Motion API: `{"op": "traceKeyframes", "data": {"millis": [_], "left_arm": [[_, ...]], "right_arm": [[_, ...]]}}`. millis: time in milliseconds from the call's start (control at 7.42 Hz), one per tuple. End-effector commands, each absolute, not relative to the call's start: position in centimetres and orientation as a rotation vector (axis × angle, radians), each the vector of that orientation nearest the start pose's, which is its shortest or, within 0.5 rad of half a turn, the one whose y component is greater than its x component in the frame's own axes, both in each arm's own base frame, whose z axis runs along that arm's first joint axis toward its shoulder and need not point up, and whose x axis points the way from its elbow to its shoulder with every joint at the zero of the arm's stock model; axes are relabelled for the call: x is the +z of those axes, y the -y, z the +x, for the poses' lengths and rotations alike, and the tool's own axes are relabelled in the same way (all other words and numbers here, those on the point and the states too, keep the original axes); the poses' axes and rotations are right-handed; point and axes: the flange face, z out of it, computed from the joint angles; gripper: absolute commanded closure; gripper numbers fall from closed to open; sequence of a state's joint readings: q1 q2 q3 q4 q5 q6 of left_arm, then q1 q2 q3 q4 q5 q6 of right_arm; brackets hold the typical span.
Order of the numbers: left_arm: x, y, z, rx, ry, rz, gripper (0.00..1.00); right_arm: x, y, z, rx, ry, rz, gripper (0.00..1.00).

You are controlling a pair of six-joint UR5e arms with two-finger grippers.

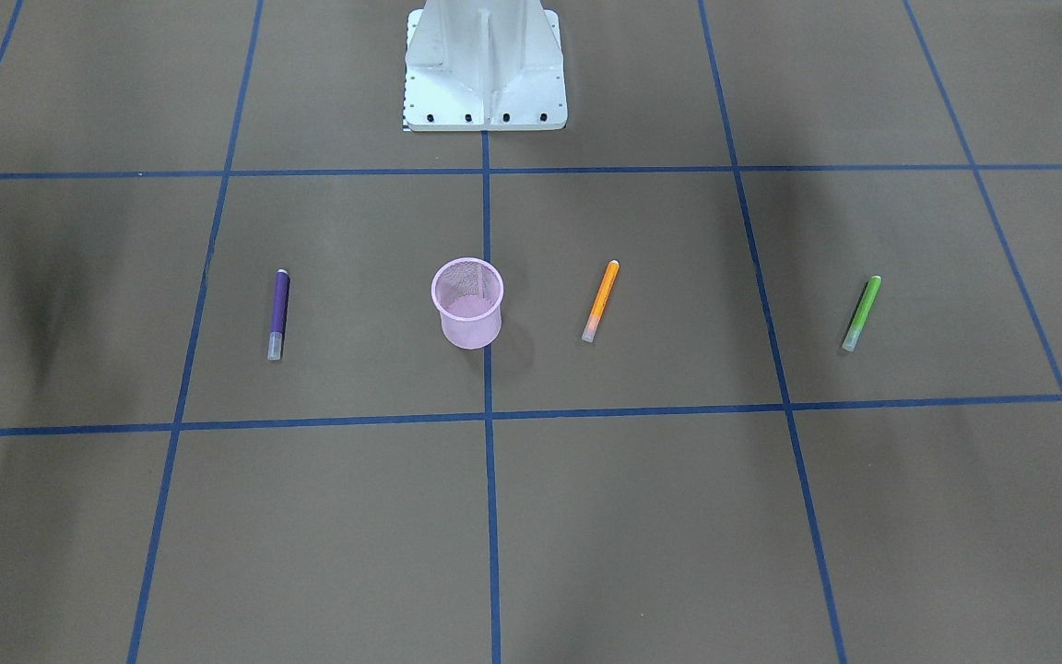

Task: Collect pens into pen holder
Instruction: 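Lift the yellow marker with the right gripper and carry it toward the pink cup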

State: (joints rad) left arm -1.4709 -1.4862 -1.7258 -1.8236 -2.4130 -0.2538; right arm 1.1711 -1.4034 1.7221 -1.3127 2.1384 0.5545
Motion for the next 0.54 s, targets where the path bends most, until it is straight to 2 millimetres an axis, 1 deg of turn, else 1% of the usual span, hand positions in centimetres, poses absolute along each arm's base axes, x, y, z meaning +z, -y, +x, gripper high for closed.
{"op": "traceKeyframes", "data": {"millis": [0, 135, 269, 404], "left_arm": [[58.7, 47.5, -0.9, 0.003, -0.878, 0.161, 0.01], [58.8, 47.6, -0.4, 0.013, -0.877, 0.156, 0.01], [58.6, 47.7, -0.3, 0.016, -0.876, 0.159, 0.01], [58.7, 47.7, -0.3, 0.014, -0.876, 0.157, 0.01]], "right_arm": [[33.5, 53.0, -22.5, 0.072, 0.877, 0.355, 1.0], [27.8, 52.1, -24.4, 0.112, 0.964, 0.381, 1.0], [23.9, 50.0, -27.7, 0.142, 0.993, 0.437, 1.0], [21.2, 47.4, -32.1, 0.17, 0.967, 0.557, 1.0]]}}
